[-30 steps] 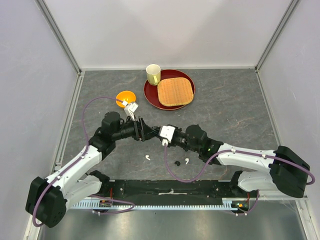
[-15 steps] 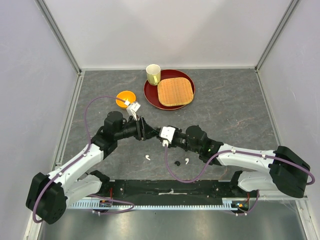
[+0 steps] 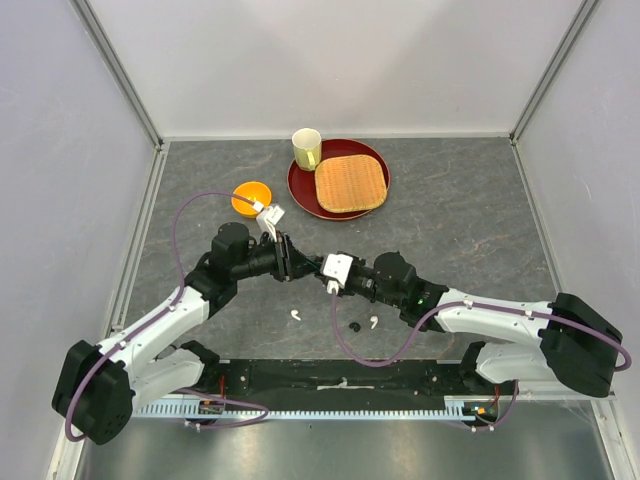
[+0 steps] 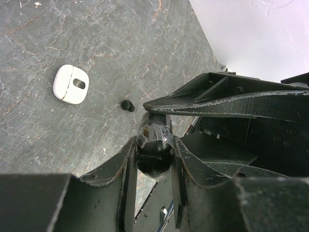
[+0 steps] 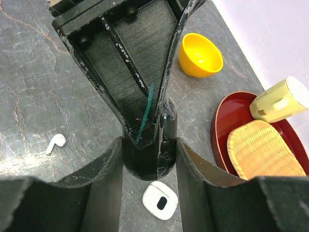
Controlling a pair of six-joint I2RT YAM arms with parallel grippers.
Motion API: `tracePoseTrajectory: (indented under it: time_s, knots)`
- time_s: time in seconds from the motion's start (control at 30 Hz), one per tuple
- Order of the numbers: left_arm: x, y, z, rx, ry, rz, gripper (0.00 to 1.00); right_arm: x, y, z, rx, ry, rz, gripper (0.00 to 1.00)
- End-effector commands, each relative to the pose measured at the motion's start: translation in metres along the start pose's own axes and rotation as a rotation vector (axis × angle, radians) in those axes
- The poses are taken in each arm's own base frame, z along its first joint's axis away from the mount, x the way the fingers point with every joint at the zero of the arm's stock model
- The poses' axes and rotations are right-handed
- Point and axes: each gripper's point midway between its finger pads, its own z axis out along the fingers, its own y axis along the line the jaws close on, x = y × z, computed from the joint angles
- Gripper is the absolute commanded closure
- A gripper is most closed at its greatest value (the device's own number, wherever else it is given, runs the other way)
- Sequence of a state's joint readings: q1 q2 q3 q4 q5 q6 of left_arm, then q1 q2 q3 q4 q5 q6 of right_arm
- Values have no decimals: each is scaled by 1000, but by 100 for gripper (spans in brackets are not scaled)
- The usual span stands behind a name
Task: Insert the wireless bluetooth earbuds into the charging case
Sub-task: Pick up the charging case at the center of the board.
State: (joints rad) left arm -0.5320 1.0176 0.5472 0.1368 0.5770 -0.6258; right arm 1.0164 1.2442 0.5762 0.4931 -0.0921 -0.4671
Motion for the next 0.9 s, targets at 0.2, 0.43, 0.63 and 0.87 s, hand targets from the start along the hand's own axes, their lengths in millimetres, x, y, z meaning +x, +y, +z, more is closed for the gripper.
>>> tracePoseTrajectory:
  time_s: [0.2,0.43,0.63,0.87]
  knots:
    - [-15,-2,-4,-25,-115,85,98,-28,-16,-15,95,-101,105,14]
    - [-27,6,-30,-101,-262,204,98,-48,-6,-39,48,-144,285,2]
    - [-37,1,-42,-113,-329,301,98,-37,-29,-47,232,-17,629,2]
    - [-54,-8,-48,-129,-358,317,98,-21,-53,-55,439,133,845,2]
